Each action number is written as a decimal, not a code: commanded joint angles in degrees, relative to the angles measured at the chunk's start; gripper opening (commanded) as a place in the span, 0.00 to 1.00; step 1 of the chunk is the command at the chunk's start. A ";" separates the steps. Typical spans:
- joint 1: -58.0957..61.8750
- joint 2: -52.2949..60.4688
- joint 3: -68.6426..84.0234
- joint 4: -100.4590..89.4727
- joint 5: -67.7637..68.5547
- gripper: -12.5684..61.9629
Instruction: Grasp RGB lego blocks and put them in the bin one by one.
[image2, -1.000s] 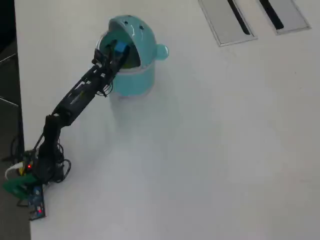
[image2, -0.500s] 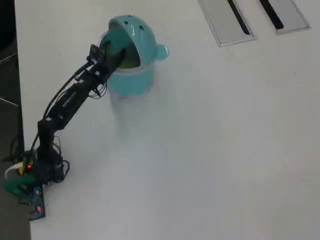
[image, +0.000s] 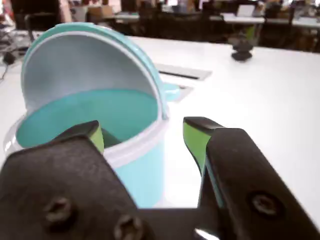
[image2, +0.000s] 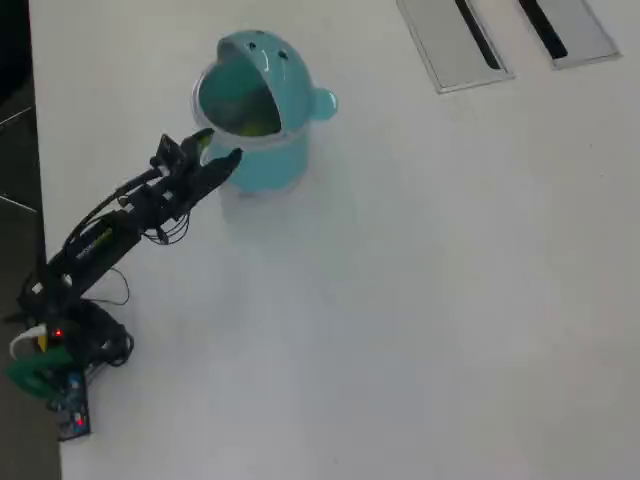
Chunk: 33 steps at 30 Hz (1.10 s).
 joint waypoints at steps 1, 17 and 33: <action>2.20 4.66 -0.70 -5.45 3.60 0.56; 10.63 15.73 13.18 -13.89 26.89 0.56; 20.74 18.19 24.70 -26.72 59.77 0.56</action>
